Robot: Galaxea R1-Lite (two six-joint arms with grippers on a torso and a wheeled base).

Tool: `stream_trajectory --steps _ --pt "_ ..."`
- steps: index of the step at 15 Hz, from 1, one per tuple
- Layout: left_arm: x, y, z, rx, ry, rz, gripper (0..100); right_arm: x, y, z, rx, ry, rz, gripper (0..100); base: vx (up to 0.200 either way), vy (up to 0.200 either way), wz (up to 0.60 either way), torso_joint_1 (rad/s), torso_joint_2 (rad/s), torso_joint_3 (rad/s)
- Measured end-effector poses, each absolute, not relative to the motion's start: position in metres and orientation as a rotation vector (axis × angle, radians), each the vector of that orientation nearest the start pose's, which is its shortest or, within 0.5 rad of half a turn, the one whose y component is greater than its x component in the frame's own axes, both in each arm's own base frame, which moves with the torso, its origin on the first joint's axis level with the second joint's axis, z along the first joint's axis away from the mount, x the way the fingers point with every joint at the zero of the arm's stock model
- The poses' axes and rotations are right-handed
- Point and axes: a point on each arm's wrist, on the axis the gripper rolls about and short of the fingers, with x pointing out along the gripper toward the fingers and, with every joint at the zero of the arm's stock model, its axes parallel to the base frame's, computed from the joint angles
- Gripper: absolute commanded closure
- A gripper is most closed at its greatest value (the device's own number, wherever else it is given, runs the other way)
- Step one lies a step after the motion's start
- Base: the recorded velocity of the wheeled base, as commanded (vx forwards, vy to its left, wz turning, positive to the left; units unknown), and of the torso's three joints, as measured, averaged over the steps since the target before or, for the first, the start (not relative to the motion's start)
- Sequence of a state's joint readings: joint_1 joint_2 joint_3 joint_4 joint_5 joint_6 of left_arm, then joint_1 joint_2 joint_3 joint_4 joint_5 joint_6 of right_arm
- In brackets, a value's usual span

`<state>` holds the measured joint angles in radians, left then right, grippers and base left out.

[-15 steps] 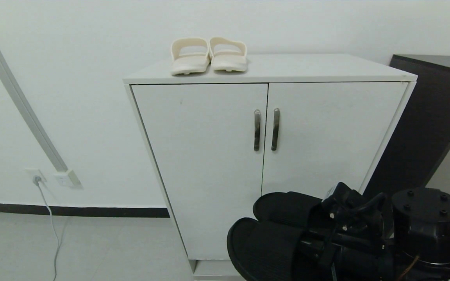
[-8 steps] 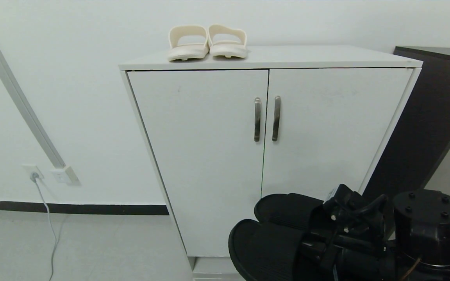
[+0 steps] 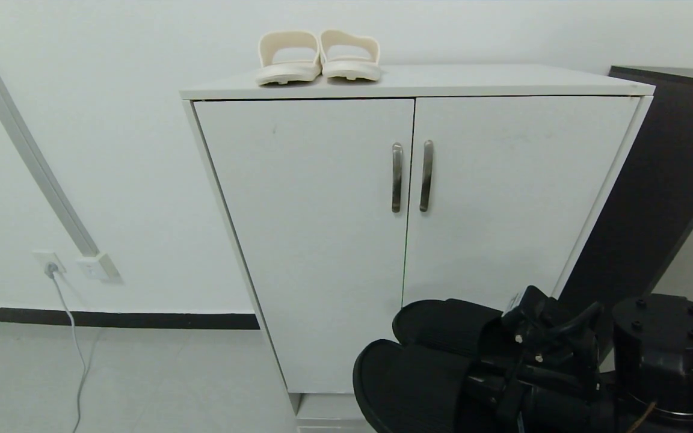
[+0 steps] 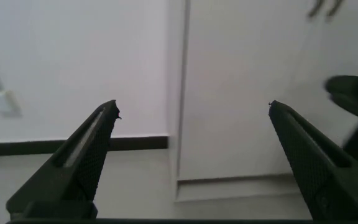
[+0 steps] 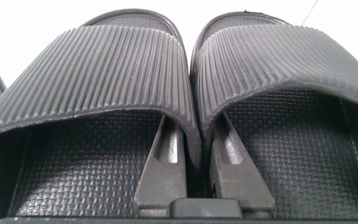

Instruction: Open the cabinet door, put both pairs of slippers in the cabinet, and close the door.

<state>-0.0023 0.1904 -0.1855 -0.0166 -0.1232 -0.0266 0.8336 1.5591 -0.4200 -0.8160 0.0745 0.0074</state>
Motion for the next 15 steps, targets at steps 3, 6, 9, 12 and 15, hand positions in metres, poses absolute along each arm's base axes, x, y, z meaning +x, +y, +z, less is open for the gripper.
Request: stream_trajectory --steps 3,6,9,12,15 --pt "-0.001 -0.006 0.152 -0.029 0.001 -0.276 0 0.157 0.175 0.142 -0.112 0.302 0.898 100 0.0 0.0 0.0 0.0 0.0 0.0" --pt "0.018 -0.009 0.179 -0.036 0.02 -0.403 0 0.157 0.176 0.143 -0.105 0.283 0.898 100 0.0 0.0 0.0 0.0 0.0 0.0" --pt "0.049 -0.013 0.213 -0.04 0.043 -0.514 0 0.157 0.175 0.141 -0.111 0.29 0.893 100 0.0 0.0 0.0 0.0 0.0 0.0" --pt "0.086 -0.03 0.241 -0.034 0.034 -0.608 0 0.157 0.175 0.139 -0.113 0.297 0.893 100 0.0 0.0 0.0 0.0 0.0 0.0" --pt "0.125 -0.062 0.255 -0.033 0.01 -0.682 0 0.157 0.175 0.138 -0.115 0.303 0.892 100 0.0 0.0 0.0 0.0 0.0 0.0"
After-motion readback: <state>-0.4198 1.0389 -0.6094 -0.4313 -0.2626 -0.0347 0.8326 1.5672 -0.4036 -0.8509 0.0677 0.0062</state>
